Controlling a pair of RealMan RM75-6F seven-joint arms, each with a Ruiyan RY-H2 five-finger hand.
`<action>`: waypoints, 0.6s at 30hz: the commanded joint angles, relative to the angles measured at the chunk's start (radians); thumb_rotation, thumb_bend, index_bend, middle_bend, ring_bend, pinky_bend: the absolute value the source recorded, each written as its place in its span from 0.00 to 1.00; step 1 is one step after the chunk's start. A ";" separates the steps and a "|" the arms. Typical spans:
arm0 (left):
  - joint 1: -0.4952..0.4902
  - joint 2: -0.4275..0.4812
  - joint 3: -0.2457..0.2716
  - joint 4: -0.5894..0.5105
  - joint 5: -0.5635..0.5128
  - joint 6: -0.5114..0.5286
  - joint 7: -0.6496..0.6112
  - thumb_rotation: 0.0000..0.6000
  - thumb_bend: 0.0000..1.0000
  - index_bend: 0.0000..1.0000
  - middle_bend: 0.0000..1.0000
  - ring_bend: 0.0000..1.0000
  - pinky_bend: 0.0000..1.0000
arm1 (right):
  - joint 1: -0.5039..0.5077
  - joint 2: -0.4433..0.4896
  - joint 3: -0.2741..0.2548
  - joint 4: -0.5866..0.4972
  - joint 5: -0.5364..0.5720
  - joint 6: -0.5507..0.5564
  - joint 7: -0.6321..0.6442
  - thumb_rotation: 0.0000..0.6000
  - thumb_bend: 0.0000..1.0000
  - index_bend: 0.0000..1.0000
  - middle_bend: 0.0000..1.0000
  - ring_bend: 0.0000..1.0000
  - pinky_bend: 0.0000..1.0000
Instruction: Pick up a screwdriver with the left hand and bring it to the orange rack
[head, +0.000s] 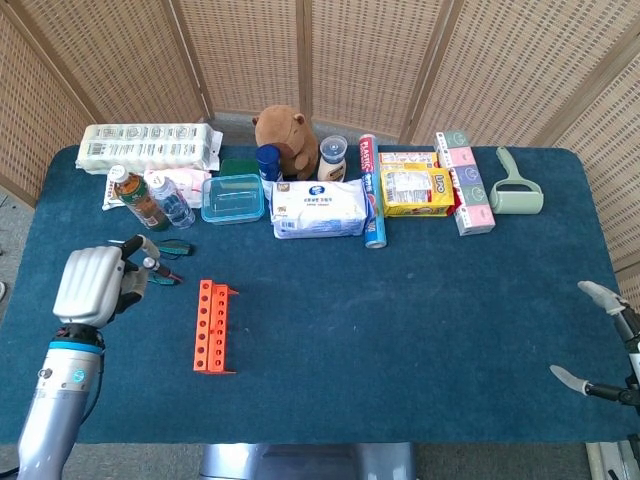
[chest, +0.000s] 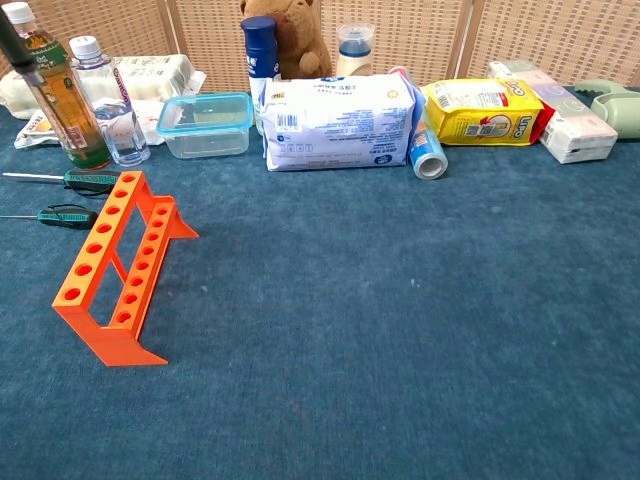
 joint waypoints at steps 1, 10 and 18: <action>-0.024 -0.026 -0.013 0.002 -0.029 0.011 0.029 1.00 0.49 0.51 1.00 0.98 1.00 | 0.000 0.000 0.000 0.000 0.000 0.000 0.001 1.00 0.07 0.09 0.16 0.14 0.18; -0.053 -0.079 -0.010 0.013 -0.044 0.035 0.064 1.00 0.49 0.51 1.00 0.98 1.00 | 0.000 0.000 0.000 0.000 0.001 -0.001 0.000 1.00 0.07 0.09 0.16 0.14 0.18; -0.060 -0.098 0.000 0.016 -0.037 0.047 0.072 1.00 0.49 0.51 1.00 0.98 1.00 | -0.002 0.002 0.001 -0.001 0.003 0.002 0.009 1.00 0.07 0.09 0.16 0.14 0.18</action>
